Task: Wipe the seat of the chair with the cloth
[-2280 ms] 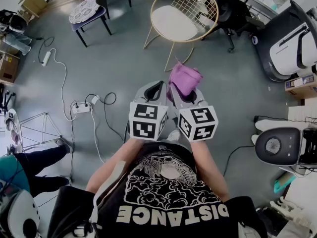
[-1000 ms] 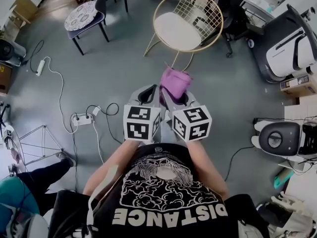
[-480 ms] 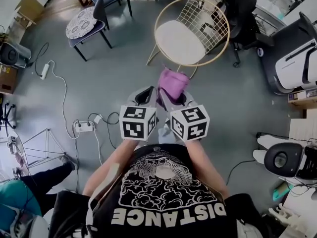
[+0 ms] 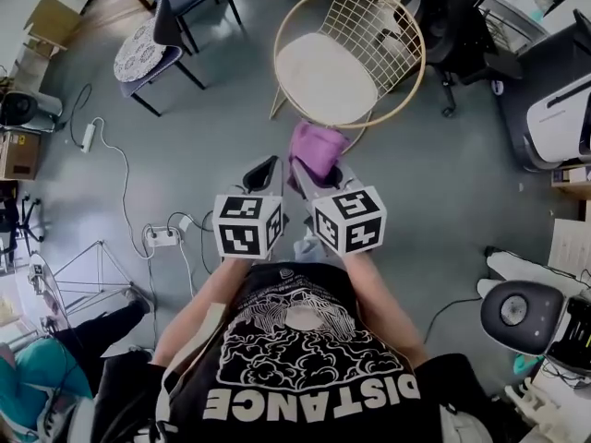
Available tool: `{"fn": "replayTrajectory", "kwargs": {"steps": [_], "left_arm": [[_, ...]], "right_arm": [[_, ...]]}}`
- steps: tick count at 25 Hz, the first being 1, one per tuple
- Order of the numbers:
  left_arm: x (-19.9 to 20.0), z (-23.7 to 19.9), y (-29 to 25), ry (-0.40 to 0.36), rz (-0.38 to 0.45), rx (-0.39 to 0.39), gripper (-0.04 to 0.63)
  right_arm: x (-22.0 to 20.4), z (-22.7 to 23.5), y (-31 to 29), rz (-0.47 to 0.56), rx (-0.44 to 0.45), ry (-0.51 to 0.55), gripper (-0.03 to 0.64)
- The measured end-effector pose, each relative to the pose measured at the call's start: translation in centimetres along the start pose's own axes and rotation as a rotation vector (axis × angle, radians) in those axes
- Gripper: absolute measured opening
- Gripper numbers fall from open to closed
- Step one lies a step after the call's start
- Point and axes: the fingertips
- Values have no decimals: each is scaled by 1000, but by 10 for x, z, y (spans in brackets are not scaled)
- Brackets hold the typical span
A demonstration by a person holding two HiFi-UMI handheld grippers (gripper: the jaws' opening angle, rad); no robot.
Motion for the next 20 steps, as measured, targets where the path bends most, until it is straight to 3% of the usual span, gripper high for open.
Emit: {"fn": "replayTrajectory", "kwargs": {"steps": [9,20], "left_arm": [[16,15,-38,-35,-2,-14,-8],[51,-9,-97,-23,-24,-62,-8]], "right_arm": [[9,39,-5,14,-6,-24,64],[32,79,-54,-26,-44,-52,64]]}}
Point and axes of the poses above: the fingertips, and each gripper's own axes: y backward along the fingers, z to its right, x out of its top, and after that the axes turned 12 degrees about x, right-handed
